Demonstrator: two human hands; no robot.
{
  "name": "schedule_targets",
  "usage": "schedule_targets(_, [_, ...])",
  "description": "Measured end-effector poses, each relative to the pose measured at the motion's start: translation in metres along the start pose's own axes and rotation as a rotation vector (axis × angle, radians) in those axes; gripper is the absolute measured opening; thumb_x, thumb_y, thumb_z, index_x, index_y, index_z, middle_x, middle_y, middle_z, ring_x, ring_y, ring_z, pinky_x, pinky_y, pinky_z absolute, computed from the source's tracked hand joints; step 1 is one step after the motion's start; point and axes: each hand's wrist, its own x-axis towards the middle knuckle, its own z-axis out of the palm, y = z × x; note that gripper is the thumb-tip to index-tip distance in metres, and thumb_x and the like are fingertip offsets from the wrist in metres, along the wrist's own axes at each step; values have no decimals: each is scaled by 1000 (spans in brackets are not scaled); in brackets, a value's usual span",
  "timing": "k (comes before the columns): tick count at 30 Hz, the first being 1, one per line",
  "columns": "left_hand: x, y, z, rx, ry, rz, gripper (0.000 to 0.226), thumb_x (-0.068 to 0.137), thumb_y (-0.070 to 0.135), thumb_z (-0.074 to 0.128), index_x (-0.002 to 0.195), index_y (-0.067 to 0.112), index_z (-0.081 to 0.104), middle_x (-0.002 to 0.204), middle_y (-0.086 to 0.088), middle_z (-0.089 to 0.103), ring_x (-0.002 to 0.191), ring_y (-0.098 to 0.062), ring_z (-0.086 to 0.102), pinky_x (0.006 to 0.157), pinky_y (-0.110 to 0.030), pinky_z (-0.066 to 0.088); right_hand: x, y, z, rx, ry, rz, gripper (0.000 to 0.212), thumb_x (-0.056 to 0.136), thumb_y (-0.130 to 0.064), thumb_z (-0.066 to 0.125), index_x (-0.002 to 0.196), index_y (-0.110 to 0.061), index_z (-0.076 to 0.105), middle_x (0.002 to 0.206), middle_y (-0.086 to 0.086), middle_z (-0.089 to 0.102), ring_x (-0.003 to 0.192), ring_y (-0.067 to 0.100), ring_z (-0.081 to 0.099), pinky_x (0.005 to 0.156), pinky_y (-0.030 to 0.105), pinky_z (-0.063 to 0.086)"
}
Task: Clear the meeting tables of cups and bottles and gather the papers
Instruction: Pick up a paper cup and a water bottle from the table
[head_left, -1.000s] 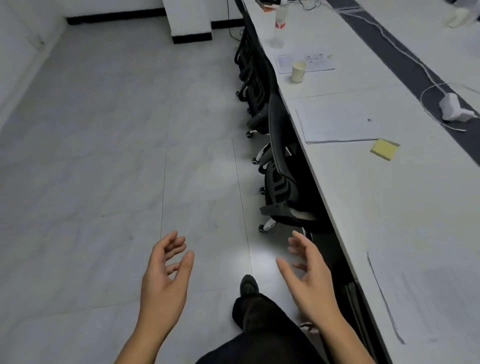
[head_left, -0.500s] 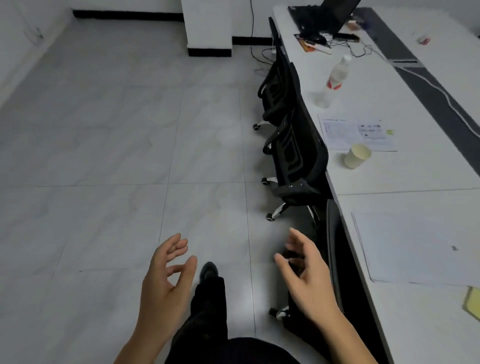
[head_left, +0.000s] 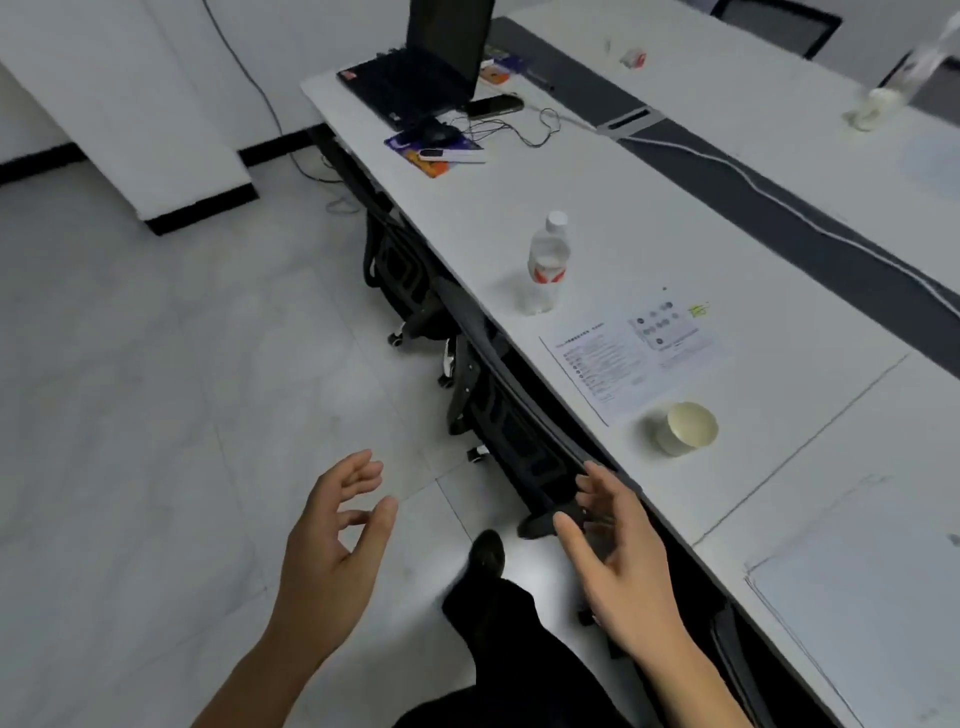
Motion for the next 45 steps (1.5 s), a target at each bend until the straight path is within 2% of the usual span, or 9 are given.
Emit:
schedule_targets(6, [155, 21, 57, -18, -181, 81, 39, 95, 15, 60, 131, 28, 51, 124, 15, 61, 115, 4, 56, 84, -5, 44, 114, 4, 14, 39, 220, 133, 53, 92, -31, 69, 139, -37, 47, 125, -23, 58, 109, 4, 61, 84, 34, 58])
schedule_targets(14, [320, 70, 111, 9, -558, 205, 50, 92, 16, 65, 133, 37, 44, 131, 15, 57, 119, 0, 55, 90, -13, 47, 189, -31, -4, -35, 470, 235, 58, 91, -35, 69, 143, -36, 42, 130, -23, 55, 113, -1, 57, 85, 27, 53])
schedule_targets(21, [401, 64, 170, 37, -715, 122, 96, 73, 43, 73, 153, 31, 21, 148, 9, 32, 113, 10, 48, 98, -30, 41, 205, -18, 24, -59, 798, 531, 69, 89, -36, 72, 148, -29, 37, 137, -14, 46, 123, 0, 50, 97, 28, 50])
schedule_targets(26, [458, 47, 215, 193, -829, 198, 125, 61, 53, 83, 155, 34, 3, 159, 10, 12, 146, -16, 23, 117, -41, 29, 212, 15, 15, -148, 928, 798, 105, 78, -49, 80, 157, -22, 17, 162, 5, 17, 151, 17, 12, 118, 39, 25])
schedule_targets(31, [469, 33, 251, 250, -905, 304, 117, 65, 39, 90, 155, 28, 16, 160, 9, 19, 148, -12, 18, 119, -35, 22, 231, 59, 6, -36, 931, 1021, 131, 68, -45, 89, 159, -27, -4, 164, 16, -16, 153, 31, -8, 120, 45, 13])
schedule_targets(34, [461, 30, 260, 241, -842, 260, 82, 72, 34, 87, 141, 29, 43, 143, 8, 50, 131, -13, 47, 111, -33, 40, 246, 81, 3, -7, 987, 1015, 120, 74, -42, 86, 160, -21, 4, 165, 17, 3, 152, 35, 11, 119, 45, 23])
schedule_targets(38, [455, 45, 253, 195, -788, 201, 73, 74, 30, 85, 132, 21, 43, 122, 13, 55, 108, -10, 55, 79, 0, 38, 257, 72, 0, -21, 1022, 954, 94, 79, -37, 81, 154, -16, 28, 152, 7, 44, 136, 29, 46, 104, 37, 39])
schedule_targets(42, [452, 76, 230, 144, -837, 266, 75, 73, 24, 86, 121, 19, 29, 109, 12, 48, 103, -17, 54, 82, -27, 45, 244, 19, 5, -8, 1065, 862, 89, 78, -42, 81, 150, -25, 31, 146, -3, 49, 125, 19, 54, 98, 38, 49])
schedule_targets(45, [446, 101, 214, 87, -908, 309, 75, 73, 23, 86, 120, 25, 28, 113, 9, 48, 99, -11, 53, 78, -19, 41, 218, -32, 22, 32, 1173, 801, 84, 75, -39, 85, 145, -27, 39, 138, -11, 52, 116, 7, 53, 89, 20, 45])
